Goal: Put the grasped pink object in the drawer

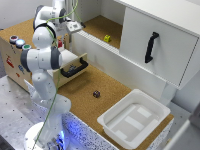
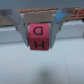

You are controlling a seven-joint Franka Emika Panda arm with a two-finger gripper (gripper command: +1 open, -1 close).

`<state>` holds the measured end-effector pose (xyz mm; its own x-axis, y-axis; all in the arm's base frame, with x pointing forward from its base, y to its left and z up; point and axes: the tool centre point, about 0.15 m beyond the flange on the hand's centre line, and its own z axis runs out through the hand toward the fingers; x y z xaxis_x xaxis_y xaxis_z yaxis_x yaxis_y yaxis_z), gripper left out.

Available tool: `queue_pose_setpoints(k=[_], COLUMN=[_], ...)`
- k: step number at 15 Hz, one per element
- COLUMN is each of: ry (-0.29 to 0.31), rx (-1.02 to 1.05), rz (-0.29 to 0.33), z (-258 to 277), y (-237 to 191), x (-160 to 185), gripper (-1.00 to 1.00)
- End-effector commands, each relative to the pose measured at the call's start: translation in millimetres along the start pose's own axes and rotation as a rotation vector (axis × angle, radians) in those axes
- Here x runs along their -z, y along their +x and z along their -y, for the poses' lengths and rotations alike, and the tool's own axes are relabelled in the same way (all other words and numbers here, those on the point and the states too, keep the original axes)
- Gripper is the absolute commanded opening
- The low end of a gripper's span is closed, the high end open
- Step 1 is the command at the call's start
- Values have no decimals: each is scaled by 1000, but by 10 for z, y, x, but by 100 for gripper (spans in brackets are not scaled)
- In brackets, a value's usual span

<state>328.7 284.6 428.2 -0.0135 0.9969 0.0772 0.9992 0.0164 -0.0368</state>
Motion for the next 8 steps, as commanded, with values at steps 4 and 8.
queue_pose_setpoints(k=[4,8], ry=[-77,-71], rx=[178,200], rz=[-124,-94], z=[258,124], y=[-356,-269], x=[-435,-588], gripper=[-100,-100])
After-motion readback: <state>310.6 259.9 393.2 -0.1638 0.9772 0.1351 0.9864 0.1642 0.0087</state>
